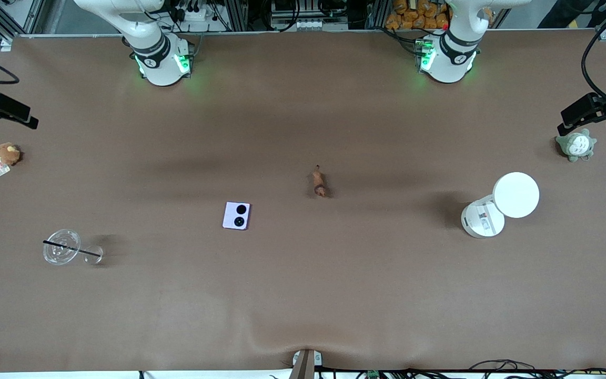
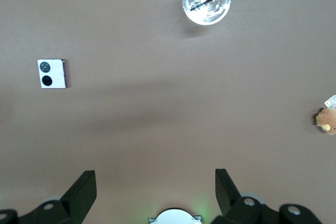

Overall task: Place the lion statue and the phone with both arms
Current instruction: 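Reach the left gripper over the brown lion statue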

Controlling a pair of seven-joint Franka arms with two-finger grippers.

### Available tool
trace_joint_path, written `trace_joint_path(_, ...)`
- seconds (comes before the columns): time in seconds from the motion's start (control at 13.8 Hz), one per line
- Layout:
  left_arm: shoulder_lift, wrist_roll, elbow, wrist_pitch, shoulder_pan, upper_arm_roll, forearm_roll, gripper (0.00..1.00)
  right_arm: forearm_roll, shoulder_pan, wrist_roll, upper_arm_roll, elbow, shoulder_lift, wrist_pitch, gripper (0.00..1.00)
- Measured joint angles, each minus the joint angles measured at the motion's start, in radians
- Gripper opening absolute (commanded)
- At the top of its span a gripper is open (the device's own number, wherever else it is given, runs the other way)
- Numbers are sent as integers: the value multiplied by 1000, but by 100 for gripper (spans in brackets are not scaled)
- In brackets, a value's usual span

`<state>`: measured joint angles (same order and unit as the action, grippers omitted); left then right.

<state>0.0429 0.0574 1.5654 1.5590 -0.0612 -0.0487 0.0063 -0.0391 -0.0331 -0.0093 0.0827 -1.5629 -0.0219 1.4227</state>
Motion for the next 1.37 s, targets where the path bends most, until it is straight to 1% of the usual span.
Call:
trace_joint_path(0.14, 0, 0, 0, -1, 0, 1, -1, 100, 0, -35, 0, -33, 0, 14, 1, 100)
trace_joint_path(0.29, 0, 0, 0, -1, -1, 1, -2, 100, 0, -44, 0, -55, 0, 17, 1, 100)
trace_joint_path(0.58, -8, 0, 1, -6, -5, 5, -6, 100, 0, -44, 0, -61, 0, 17, 1, 100)
trace_joint_path(0.79, -41, 0, 4, -18, -20, 10, -33, 100, 0, -44, 1, -67, 0, 17, 1, 100)
trace_joint_path(1.01, -103, 19, 3, -18, -75, 19, -45, 100, 0, -47, 46, -99, 0, 18, 1, 100)
trace_joint_path(1.23, -160, 126, -17, -14, -155, 23, -45, 100, 0, -50, 143, -154, 0, 23, 8, 100)
trace_joint_path(1.37, -203, 200, -50, -12, -213, 25, -45, 100, 1, -70, 185, -207, 0, 26, 18, 100)
